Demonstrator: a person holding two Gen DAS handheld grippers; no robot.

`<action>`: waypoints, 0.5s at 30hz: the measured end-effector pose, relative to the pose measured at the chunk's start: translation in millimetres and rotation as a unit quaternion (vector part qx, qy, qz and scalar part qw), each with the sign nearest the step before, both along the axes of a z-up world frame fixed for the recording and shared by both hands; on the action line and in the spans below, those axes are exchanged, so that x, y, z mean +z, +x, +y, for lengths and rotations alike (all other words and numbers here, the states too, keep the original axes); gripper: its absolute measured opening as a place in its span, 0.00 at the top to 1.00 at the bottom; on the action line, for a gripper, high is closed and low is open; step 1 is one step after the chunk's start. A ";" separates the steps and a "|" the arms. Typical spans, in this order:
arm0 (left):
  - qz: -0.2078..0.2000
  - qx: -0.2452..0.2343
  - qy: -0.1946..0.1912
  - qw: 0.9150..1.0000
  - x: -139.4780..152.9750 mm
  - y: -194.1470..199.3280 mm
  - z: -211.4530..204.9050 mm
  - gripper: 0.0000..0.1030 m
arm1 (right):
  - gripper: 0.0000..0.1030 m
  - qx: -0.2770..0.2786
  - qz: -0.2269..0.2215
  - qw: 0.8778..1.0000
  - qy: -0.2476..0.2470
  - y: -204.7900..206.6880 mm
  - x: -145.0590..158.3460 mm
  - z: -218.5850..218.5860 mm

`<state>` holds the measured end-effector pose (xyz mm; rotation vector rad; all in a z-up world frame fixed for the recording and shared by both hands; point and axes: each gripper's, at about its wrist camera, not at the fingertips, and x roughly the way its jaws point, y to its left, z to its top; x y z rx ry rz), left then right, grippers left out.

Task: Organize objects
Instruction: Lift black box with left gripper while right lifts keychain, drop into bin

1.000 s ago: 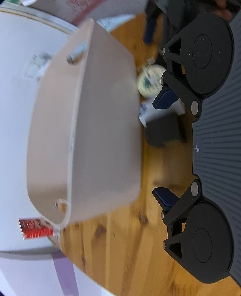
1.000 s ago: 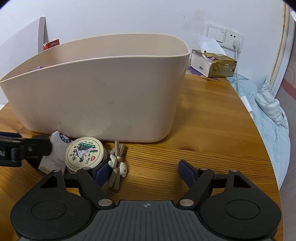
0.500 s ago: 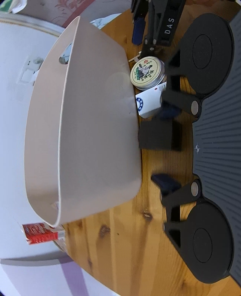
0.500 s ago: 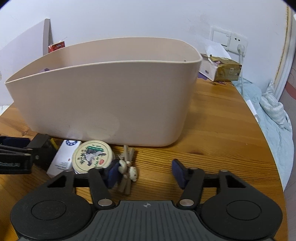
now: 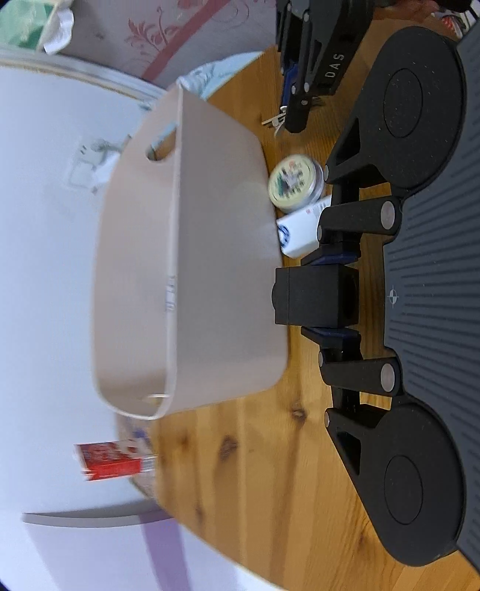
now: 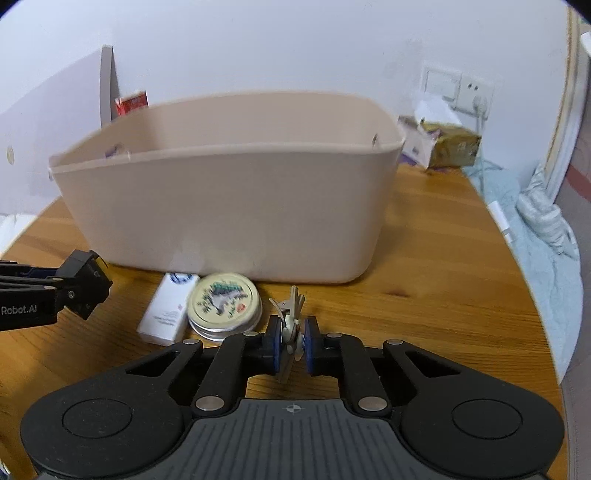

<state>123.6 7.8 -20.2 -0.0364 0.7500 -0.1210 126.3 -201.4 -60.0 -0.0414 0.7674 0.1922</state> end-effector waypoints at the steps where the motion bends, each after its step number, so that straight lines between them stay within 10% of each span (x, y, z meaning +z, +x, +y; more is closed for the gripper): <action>1: -0.009 -0.004 0.003 1.000 6.0 -5.5 -1.1 0.69 | 0.88 -0.002 -0.008 1.000 0.002 -5.1 5.9 -0.4; 15: -0.116 -0.024 0.029 0.992 92.6 8.5 -5.2 0.69 | 0.88 -0.012 -0.135 0.991 0.017 -8.5 103.2 -8.9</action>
